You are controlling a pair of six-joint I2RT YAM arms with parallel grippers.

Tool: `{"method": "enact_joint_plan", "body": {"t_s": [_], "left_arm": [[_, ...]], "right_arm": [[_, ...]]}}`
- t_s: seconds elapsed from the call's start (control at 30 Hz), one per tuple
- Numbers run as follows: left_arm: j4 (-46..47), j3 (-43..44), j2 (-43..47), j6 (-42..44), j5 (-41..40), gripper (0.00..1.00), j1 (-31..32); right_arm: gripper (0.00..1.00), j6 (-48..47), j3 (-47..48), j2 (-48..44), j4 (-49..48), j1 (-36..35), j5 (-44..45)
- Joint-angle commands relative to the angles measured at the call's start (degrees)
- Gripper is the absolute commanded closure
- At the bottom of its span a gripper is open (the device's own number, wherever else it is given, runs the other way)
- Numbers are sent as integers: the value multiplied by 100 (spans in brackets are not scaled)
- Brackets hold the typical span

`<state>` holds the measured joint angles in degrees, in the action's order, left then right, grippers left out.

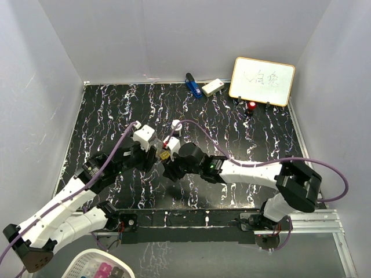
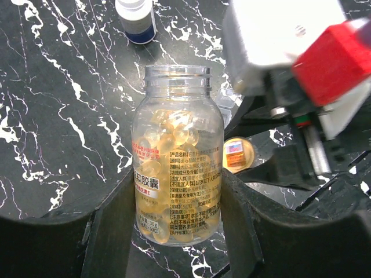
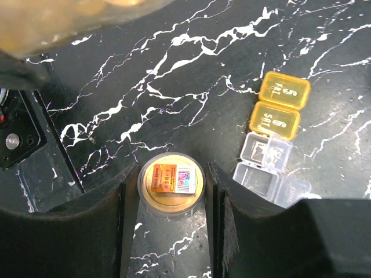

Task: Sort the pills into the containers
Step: Move the pill container to the center of the board.

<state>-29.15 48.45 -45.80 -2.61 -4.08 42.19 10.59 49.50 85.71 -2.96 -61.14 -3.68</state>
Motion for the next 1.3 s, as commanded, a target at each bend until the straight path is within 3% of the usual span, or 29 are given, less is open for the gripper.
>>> {"method": "enact_joint_plan", "body": {"t_s": [0.0, 0.73, 1.27], "left_arm": [[-37, 274, 241, -87, -119, 100, -21], [-201, 201, 388, -117, -195, 100, -18], [-165, 138, 405, -136, -181, 100, -18]], "right_arm": [[100, 11, 376, 280, -390, -70, -288], [100, 175, 988, 1755, -934, -108, -67], [100, 134, 1058, 2057, -930, -1, 466]]}}
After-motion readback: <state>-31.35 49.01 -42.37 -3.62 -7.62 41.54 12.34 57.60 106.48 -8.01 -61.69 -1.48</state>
